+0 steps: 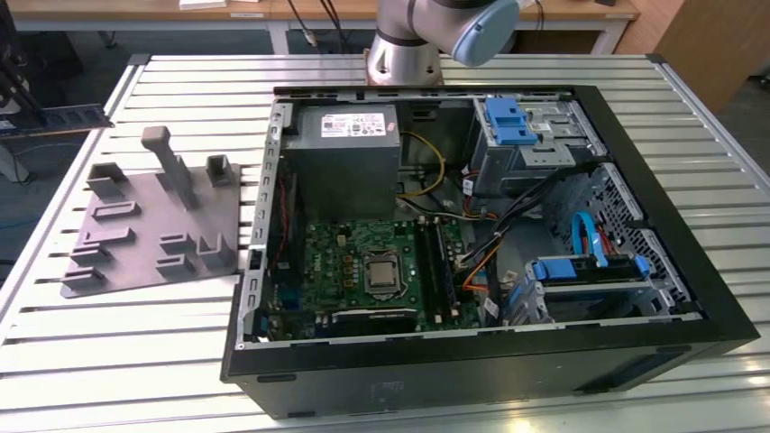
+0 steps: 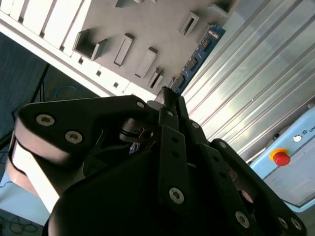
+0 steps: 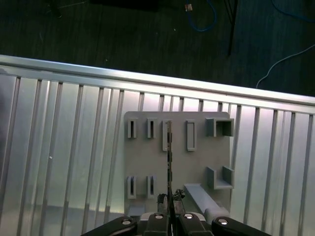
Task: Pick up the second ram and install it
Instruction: 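Pick up the second ram and move it above second insertion slot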
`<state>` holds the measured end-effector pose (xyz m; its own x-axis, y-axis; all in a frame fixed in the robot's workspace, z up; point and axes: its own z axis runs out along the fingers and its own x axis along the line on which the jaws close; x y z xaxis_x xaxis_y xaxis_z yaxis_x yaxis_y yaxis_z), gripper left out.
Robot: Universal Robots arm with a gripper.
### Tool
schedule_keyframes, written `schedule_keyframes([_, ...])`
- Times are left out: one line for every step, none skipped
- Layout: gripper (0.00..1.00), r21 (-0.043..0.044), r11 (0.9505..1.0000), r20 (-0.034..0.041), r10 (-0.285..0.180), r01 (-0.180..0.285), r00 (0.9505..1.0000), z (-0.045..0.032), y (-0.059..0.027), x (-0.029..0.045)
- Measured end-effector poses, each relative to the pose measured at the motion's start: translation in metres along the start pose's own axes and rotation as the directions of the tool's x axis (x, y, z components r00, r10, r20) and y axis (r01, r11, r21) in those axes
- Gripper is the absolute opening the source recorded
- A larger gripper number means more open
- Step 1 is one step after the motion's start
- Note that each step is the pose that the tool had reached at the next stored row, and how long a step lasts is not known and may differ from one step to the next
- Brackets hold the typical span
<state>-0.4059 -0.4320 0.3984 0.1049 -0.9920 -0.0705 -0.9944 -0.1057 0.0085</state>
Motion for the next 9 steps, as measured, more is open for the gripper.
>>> schedule_keyframes([0.14,-0.0001,1.0000,-0.0001,0.000,0.000,1.0000,-0.0001,0.0000,0.0000])
schedule_keyframes([0.14,-0.0002,1.0000,-0.0001,0.000,0.000,1.0000,-0.0002,0.0000,0.0000])
schedule_keyframes([0.14,-0.0003,1.0000,-0.0002,0.000,0.000,1.0000,-0.0003,0.0000,0.0000])
schedule_keyframes([0.14,-0.0003,1.0000,-0.0002,0.000,0.000,1.0000,-0.0003,-0.0001,0.0000])
schedule_keyframes([0.14,-0.0006,1.0000,-0.0003,0.000,0.000,1.0000,-0.0005,-0.0009,0.0001])
schedule_keyframes([0.14,-0.0004,1.0000,-0.0002,0.000,0.000,1.0000,-0.0004,-0.0020,0.0002])
schedule_keyframes([0.14,-0.0003,1.0000,-0.0001,0.000,0.000,1.0000,-0.0003,-0.0042,0.0004])
schedule_keyframes([0.14,-0.0006,1.0000,-0.0003,0.000,0.000,1.0000,-0.0005,-0.0071,0.0008])
schedule_keyframes([0.14,-0.0007,1.0000,-0.0002,0.000,0.000,1.0000,-0.0005,-0.0110,0.0012])
